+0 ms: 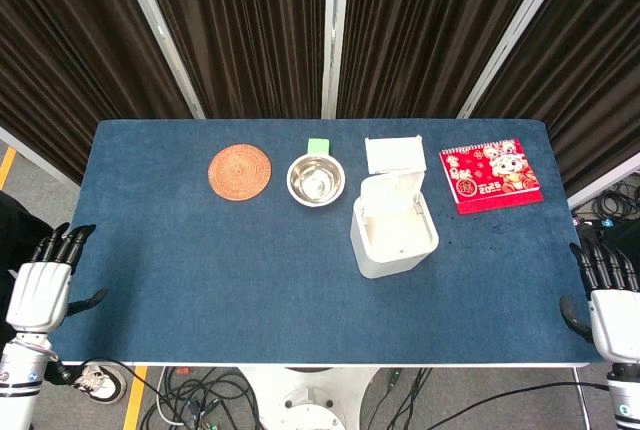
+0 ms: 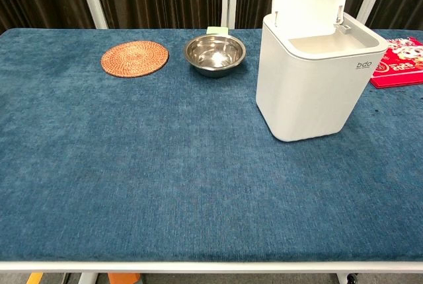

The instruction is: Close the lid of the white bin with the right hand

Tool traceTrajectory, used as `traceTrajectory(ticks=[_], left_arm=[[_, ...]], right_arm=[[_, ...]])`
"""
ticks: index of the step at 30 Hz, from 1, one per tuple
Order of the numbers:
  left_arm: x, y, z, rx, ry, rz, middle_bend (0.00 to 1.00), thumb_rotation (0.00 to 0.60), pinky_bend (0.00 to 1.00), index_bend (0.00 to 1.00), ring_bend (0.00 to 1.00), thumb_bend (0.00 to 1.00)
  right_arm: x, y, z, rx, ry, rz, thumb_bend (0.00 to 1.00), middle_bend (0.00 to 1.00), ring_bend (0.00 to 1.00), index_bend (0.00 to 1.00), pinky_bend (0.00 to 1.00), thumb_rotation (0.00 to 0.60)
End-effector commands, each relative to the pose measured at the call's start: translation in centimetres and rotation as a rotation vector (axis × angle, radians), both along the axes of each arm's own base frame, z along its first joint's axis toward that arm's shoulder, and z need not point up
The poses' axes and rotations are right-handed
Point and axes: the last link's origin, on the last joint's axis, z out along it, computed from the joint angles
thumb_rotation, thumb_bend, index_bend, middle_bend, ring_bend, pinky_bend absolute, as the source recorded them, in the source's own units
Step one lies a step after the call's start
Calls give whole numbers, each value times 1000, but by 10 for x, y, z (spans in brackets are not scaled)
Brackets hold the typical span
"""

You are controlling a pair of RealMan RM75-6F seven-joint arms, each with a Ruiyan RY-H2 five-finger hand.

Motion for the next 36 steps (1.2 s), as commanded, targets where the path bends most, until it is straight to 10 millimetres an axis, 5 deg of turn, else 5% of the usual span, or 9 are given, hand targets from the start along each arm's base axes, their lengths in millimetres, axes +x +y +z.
traceTrajectory(ticks=[1,5,15,22,28,36], left_arm=[[-1,0,2,7,0,2,151,600,199,103,70,0],[-1,0,5,15,5,2,151,600,199,103,70,0],[1,-2,-2,-19,4,-9,151,600,199,103,70,0],[-5,-5,-3,-17,-8,6,151,600,199,103,70,0],[-5,-5,-4,-26,-2,-2,151,600,199,103,70,0],[-4,-6,-6,-26,-11,-5,151,600,199,103,70,0]], right_arm=[[-2,-2,-1,2,2,-4,396,0,0,0,0,600],[-3,-5,-1,5,-5,-8,518,0,0,0,0,600],[3,-6,-1,21,-7,14,523,0,0,0,0,600],[18,-18,2,55,-25,67,983,0,0,0,0,600],[58,-41,12,90,8,180,1000,0,0,0,0,600],[142,-99,37,140,31,317,1000,0,0,0,0,600]])
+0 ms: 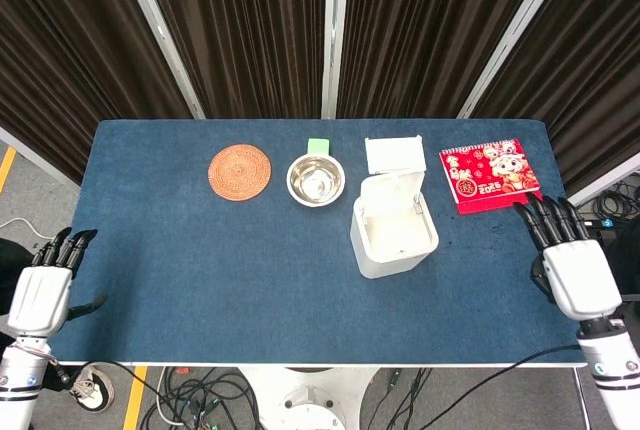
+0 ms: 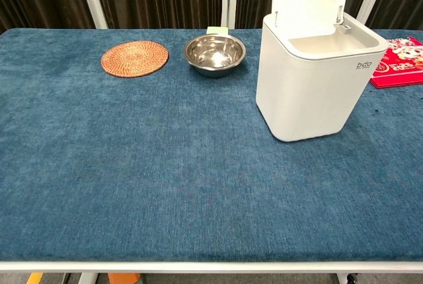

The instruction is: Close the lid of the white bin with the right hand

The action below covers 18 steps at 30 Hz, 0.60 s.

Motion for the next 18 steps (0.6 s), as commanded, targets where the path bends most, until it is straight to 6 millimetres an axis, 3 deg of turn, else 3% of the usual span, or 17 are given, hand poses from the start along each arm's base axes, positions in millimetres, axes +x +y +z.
traceTrajectory(ticks=[1,7,14,18], left_arm=[[-1,-1,-1,-6,-3,5,151,600,199,103,70,0],[-4,-1,-1,-19,-7,16,150,600,199,103,70,0],[-7,-1,-2,-22,-5,24,151,600,199,103,70,0],[-8,-1,-4,-29,-1,24,151,600,199,103,70,0]], right_arm=[[47,-35,12,57,-1,66,1000,0,0,0,0,600],[85,-78,13,190,5,52,1000,0,0,0,0,600],[114,-111,-13,293,16,33,1000,0,0,0,0,600],[125,-119,-29,351,0,16,1000,0,0,0,0,600]])
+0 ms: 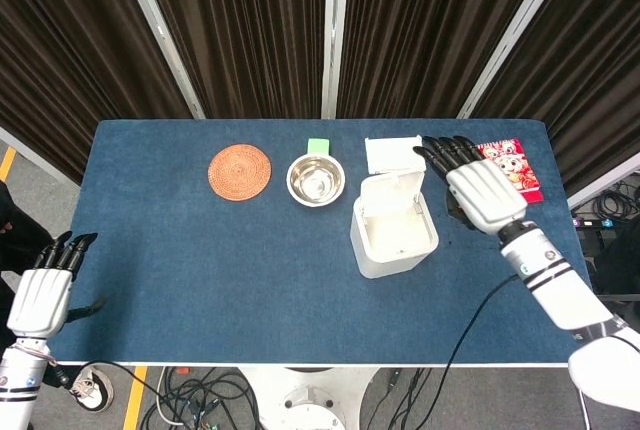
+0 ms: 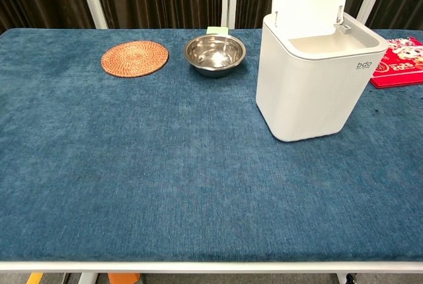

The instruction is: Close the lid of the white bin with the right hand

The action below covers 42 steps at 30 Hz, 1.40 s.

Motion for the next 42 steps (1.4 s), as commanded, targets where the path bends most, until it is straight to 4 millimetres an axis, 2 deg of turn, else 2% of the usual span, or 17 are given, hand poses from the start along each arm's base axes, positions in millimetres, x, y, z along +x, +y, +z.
traceTrajectory(ticks=[1,11,15,19,27,35,42], left_arm=[[-1,0,-1,-6,3,3,151,600,199,103,70,0],[-3,3,-4,-21,4,10,150,600,199,103,70,0],[-5,2,-3,-20,6,15,151,600,199,103,70,0],[-5,2,-3,-20,5,18,151,600,199,103,70,0],[-2,4,-4,-31,14,15,151,600,199,103,70,0],[1,3,-3,-34,23,16,151,600,199,103,70,0],[2,3,0,-26,25,19,151,600,200,103,70,0]], right_arm=[[11,-7,-17,62,-11,-15,1000,0,0,0,0,600],[21,-14,-43,168,-20,-81,1000,0,0,0,0,597],[19,-12,-44,188,-9,-95,1000,11,0,0,0,596],[18,-6,-42,212,-23,-107,1000,77,5,0,1,594],[8,18,-32,215,-6,-85,1000,147,30,0,37,595],[-6,48,-34,235,31,-55,1000,129,30,0,38,593],[-20,64,-42,254,44,-47,1000,119,30,0,6,593]])
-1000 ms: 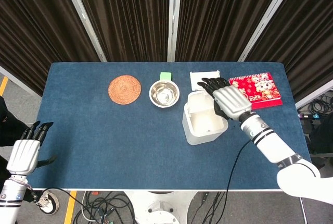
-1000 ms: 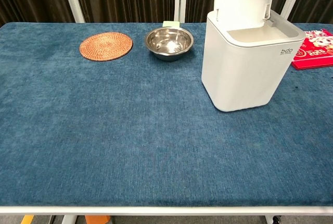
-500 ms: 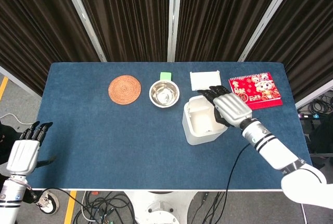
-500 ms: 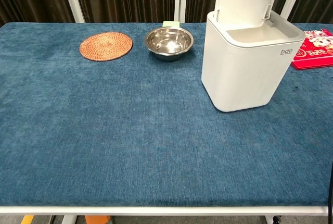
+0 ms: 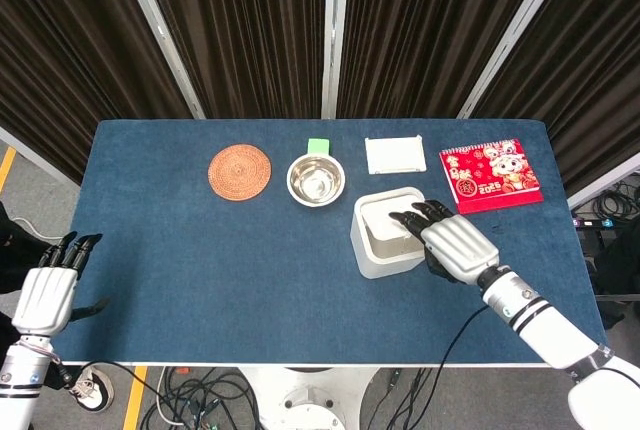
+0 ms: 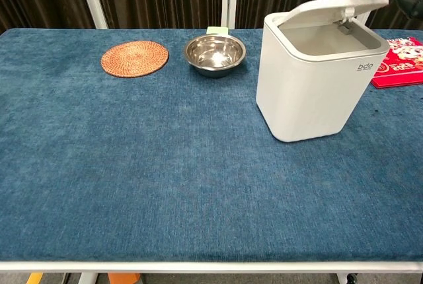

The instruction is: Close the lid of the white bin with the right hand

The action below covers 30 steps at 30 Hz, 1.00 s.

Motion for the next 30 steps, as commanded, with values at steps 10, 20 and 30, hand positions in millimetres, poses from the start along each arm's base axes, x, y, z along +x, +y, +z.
traceTrajectory(ticks=[10,20,30], left_arm=[[-2,-1,-1,-2,-5,4,151,600,199,103,70,0],[-3,-1,-1,1,-6,5,151,600,199,103,70,0],[-3,-1,-1,5,-8,3,151,600,199,103,70,0]], right_arm=[[-19,11,-14,27,-7,-21,1000,114,30,0,6,593],[-32,9,-29,62,1,-52,1000,112,31,0,4,593],[-27,12,-19,-6,-49,-16,1000,97,24,0,2,593]])
